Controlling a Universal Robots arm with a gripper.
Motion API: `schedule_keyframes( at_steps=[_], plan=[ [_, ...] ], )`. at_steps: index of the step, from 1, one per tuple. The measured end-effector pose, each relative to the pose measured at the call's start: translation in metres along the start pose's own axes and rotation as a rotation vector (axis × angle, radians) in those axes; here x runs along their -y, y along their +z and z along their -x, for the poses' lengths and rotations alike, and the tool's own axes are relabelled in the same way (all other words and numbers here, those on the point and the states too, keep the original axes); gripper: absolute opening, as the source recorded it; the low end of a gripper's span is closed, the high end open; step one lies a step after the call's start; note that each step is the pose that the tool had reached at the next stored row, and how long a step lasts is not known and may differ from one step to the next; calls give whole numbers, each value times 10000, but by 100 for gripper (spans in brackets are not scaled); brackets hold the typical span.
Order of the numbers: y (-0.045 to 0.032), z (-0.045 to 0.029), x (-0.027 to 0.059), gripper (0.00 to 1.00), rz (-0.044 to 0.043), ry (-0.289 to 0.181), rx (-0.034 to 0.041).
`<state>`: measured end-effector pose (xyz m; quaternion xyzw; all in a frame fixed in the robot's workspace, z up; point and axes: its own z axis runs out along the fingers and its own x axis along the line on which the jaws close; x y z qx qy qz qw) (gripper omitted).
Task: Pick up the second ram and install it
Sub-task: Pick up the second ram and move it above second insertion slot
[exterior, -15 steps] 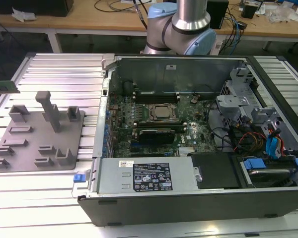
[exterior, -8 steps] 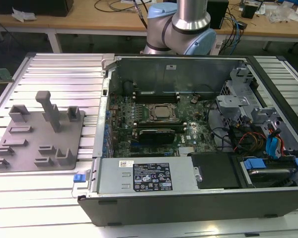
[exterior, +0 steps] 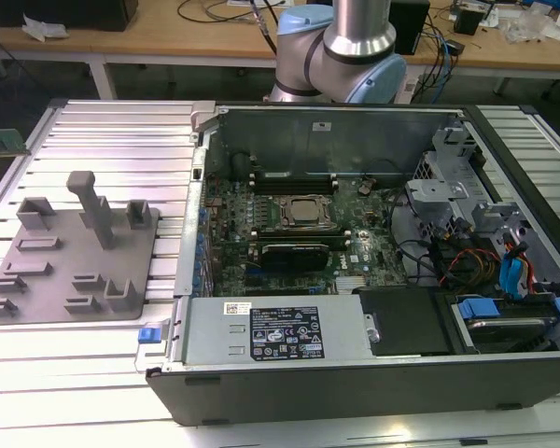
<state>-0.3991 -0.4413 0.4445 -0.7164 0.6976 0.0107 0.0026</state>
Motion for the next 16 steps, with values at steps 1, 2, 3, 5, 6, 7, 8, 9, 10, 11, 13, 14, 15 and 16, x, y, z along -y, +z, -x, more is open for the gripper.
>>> schedule_keyframes(
  at_steps=[1, 2, 3, 5, 6, 7, 8, 9, 10, 11, 13, 14, 15, 16],
  plan=[
    [0, -1, 26, 9, 0, 0, 0],
    [-1, -1, 56, 9, 1, 1, 0],
    [-1, -2, 78, 9, 0, 1, 0],
    [-2, -3, 143, 9, 0, 1, 0],
    [-2, -5, 184, 9, 0, 1, 0],
    [-3, -6, 236, 9, 0, 1, 0],
    [-3, -7, 265, 9, 0, 0, 0],
    [-3, -7, 286, 9, 1, 0, 0],
    [-4, -9, 341, 9, 1, -1, -1],
    [-4, -10, 369, 9, 0, 0, 0],
    [-5, -12, 462, 9, 1, 0, 0],
    [-6, -13, 515, 9, 1, -1, 0],
    [-6, -14, 550, 9, 1, -1, 0],
    [-7, -15, 566, 9, 1, -1, 0]
  ],
)
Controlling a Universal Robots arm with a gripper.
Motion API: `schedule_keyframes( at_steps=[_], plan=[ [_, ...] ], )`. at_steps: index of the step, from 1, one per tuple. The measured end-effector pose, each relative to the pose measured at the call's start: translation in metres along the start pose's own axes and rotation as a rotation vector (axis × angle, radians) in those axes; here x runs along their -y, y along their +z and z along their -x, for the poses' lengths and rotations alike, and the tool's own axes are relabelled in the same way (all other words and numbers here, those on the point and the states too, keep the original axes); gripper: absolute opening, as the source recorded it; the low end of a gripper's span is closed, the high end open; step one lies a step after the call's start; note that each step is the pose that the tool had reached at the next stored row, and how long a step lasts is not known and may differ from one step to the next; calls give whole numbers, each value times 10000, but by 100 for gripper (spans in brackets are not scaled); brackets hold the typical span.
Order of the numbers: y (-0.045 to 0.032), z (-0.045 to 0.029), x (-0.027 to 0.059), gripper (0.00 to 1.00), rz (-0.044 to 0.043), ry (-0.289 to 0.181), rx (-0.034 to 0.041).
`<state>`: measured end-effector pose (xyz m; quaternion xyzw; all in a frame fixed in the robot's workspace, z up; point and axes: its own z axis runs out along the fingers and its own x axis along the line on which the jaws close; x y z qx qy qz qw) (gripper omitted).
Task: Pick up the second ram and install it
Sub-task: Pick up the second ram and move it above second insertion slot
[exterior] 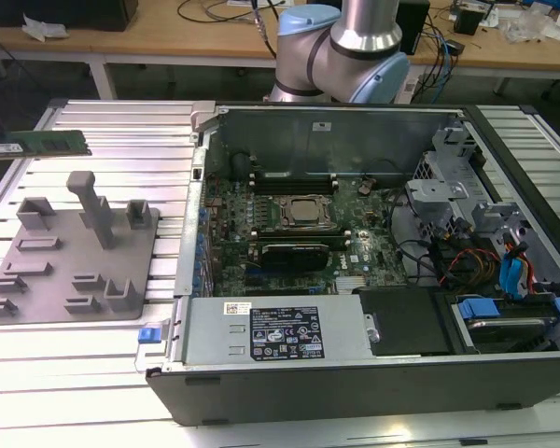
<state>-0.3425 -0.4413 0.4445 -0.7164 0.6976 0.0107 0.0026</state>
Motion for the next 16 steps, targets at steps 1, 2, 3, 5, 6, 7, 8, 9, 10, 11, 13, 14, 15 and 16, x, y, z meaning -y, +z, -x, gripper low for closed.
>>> schedule_keyframes(
  at_steps=[1, 2, 3, 5, 6, 7, 8, 9, 10, 11, 13, 14, 15, 16],
  plan=[
    [0, -1, 26, 9, 1, 0, 0],
    [-1, -2, 71, 9, 4, 1, 1],
    [-1, -2, 95, 9, 5, 1, 1],
    [-1, -3, 141, 9, 11, 1, 0],
    [-1, -4, 162, 9, 15, 1, 1],
    [0, -6, 230, 9, 33, 1, 4],
    [1, -7, 267, 9, 50, 1, 13],
    [1, -8, 290, 9, 64, 1, 18],
    [1, -9, 324, 9, 88, 1, 24],
    [2, -10, 375, 9, 126, 3, 36],
    [3, -11, 441, 9, 180, 4, 52],
    [3, -13, 499, 9, 229, 4, 67],
    [3, -14, 539, 9, 265, 4, 82],
    [3, -15, 563, 9, 282, 5, 92]
  ],
)
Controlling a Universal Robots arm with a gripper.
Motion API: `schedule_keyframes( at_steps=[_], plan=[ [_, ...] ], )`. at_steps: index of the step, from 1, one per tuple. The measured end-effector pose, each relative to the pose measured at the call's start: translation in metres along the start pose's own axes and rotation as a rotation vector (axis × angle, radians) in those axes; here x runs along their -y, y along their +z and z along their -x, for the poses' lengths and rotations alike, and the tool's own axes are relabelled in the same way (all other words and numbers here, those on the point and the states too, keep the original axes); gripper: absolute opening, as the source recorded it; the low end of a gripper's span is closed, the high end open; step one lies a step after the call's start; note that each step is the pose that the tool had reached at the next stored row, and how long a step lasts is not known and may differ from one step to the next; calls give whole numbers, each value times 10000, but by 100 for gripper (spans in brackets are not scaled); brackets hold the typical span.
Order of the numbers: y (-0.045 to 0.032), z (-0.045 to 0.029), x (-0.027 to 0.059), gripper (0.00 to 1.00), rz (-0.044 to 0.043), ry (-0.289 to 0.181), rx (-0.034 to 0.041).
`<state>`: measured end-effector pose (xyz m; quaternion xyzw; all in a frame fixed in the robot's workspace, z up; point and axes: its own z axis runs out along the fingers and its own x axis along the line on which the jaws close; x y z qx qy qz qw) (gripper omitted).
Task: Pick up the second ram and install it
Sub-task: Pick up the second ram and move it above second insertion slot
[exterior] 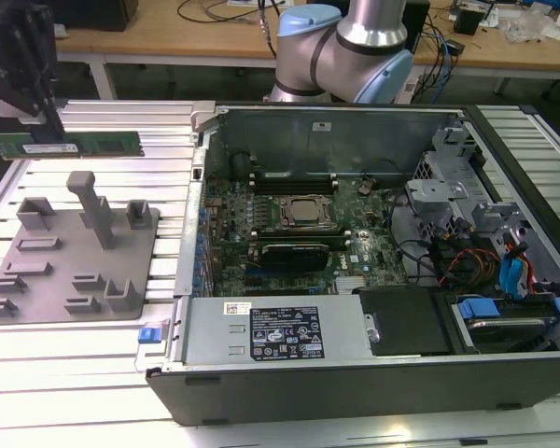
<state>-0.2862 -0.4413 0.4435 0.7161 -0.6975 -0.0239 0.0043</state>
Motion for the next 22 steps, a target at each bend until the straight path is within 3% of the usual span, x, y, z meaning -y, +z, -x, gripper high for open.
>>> schedule_keyframes(
  at_steps=[2, 8, 12, 14, 16, 21, 22],
  plan=[
    [-2, -1, 45, 9, 4, -2, 50],
    [-6, -5, 166, 9, 3, -3, 58],
    [-12, -8, 311, 9, 7, -2, 61],
    [-17, -11, 428, 9, 10, -2, 61],
    [-23, -16, 600, 9, 15, -3, 61],
    [-33, -22, 854, 9, 18, -1, 61],
    [-36, -25, 949, 9, 18, -2, 61]
  ],
)
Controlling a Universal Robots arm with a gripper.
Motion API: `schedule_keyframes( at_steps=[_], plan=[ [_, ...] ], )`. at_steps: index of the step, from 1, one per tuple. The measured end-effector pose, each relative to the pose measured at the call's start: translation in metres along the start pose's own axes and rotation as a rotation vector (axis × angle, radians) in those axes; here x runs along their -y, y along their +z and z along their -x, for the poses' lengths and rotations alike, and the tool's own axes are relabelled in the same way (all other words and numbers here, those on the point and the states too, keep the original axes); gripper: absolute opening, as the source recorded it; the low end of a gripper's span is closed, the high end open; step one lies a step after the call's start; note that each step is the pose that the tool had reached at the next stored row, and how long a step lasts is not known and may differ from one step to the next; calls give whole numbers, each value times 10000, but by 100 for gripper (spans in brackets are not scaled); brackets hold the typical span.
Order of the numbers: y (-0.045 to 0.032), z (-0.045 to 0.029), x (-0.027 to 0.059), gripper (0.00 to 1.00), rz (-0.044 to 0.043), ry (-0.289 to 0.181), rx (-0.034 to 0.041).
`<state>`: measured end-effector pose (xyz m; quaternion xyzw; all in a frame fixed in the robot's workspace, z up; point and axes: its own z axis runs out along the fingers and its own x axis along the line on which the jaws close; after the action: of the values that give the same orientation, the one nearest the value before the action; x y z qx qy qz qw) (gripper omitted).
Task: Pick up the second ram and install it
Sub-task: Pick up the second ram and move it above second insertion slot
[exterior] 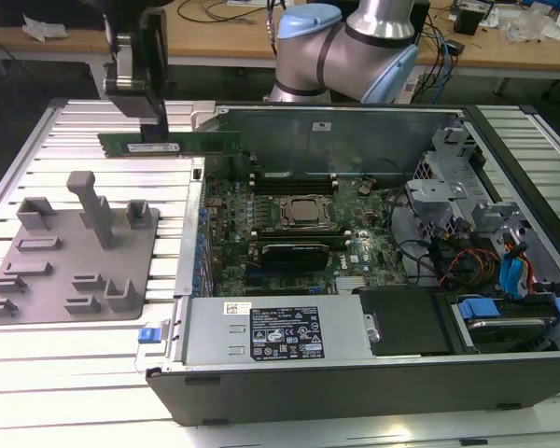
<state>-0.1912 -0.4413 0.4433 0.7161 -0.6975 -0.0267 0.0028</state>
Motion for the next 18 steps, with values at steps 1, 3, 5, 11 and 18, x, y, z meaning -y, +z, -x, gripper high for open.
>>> schedule_keyframes(
  at_steps=[1, 3, 5, 11, 18],
  plan=[
    [-2, -2, 60, 9, 1, -1, 0],
    [-8, -6, 205, 9, 2, -1, -1],
    [-13, -9, 335, 9, 5, 0, 0],
    [-27, -20, 752, 9, 25, 0, 0],
    [100, 54, 1241, 9, 125, -225, -6]
  ],
)
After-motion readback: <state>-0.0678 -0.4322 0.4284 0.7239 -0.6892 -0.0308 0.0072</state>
